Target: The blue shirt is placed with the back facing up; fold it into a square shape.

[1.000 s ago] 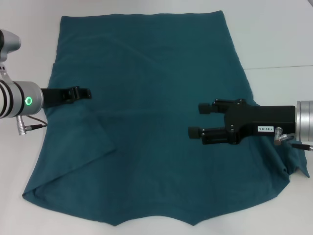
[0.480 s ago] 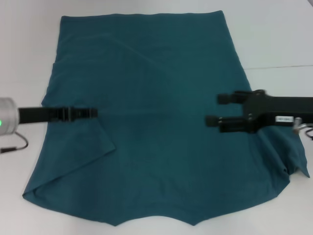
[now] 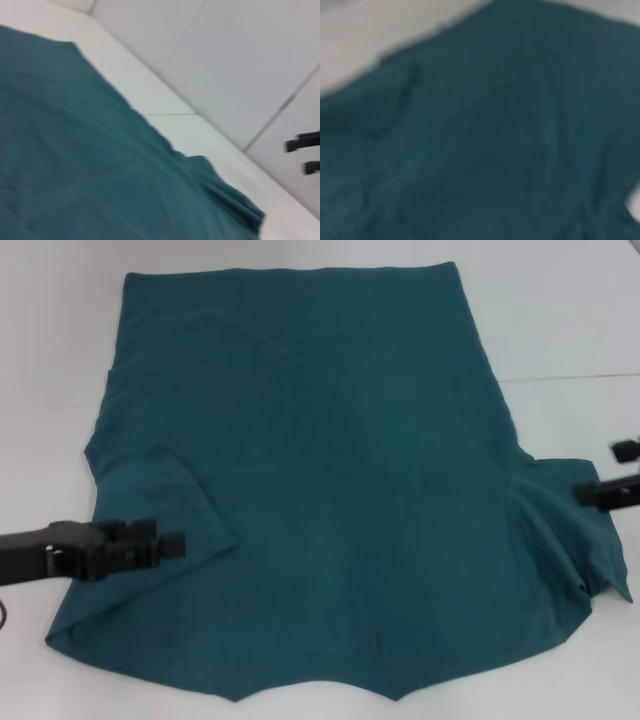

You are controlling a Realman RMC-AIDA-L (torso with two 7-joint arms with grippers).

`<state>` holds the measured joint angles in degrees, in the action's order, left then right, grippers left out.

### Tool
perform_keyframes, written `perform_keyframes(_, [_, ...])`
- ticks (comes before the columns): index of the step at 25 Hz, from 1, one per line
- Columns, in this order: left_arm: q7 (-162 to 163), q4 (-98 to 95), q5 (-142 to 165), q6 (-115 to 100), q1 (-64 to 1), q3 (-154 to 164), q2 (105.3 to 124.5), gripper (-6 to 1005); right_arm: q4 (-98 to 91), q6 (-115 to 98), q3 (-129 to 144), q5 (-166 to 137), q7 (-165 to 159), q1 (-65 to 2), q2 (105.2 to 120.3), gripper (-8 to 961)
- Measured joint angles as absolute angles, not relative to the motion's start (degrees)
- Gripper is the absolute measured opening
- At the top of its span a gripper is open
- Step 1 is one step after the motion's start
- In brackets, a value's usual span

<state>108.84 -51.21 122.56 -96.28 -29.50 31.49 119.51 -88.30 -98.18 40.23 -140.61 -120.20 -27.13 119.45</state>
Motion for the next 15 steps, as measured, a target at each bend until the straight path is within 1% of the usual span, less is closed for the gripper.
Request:
perform_keyframes(7, [105.05,-51.06,122.61,-100.05,-27.81,30.32,119.76,707,-91.17,-103.29,41.69,-163.79,-122.70,-31.53,119.76,851])
perform_keyframes(13, [103.54,-50.77,122.46,-99.88,-26.49,30.27,120.59,708,-89.62,-101.90,47.38,-167.76,-126.34,-30.52,119.88,830])
perform_keyframes(15, [103.62,-50.52,122.44,-99.55,-26.39,30.26,120.79,708,-89.05,-101.71,48.03,-167.79,-126.60,-30.33,119.89,770])
